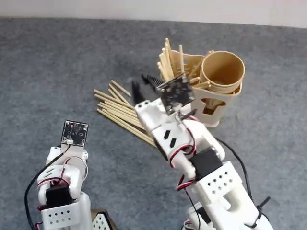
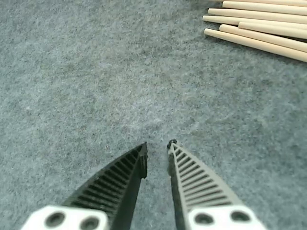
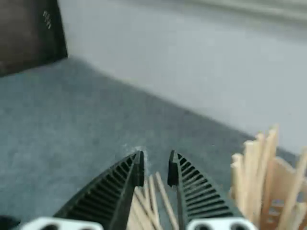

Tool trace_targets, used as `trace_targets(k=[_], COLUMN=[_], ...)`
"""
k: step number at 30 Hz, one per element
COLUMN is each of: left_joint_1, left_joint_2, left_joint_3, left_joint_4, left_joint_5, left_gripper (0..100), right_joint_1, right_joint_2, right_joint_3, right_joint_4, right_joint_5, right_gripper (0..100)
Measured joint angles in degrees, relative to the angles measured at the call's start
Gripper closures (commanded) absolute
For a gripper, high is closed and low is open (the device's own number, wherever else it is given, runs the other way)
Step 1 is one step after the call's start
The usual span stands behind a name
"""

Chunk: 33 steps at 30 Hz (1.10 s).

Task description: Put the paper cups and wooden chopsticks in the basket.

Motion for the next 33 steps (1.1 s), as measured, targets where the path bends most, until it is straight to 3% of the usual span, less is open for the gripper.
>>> trace_targets(k=[5,14,28,33], left_joint_1=[0.0,0.0,0.0,0.0], left_joint_2=[0.0,0.0,0.0,0.0], left_joint_3=[0.0,0.1,0.1,0.1], left_joint_4=[0.0,0.0,0.0,0.0], left_joint_5=[0.0,0.0,0.0,0.0], left_gripper=[91,91,91,91], right_joint_1=[-3.7,-4.3,-4.3,-4.3], right_joint_2=[6.8,30.1,52.0,54.2], right_joint_3=[-1.7,-18.4,-24.7,-24.7], right_joint_4=[9.1,26.8,27.6,27.1], right_joint_5=[0.0,0.0,0.1,6.2], right_gripper=[90.1,90.1,90.1,89.7])
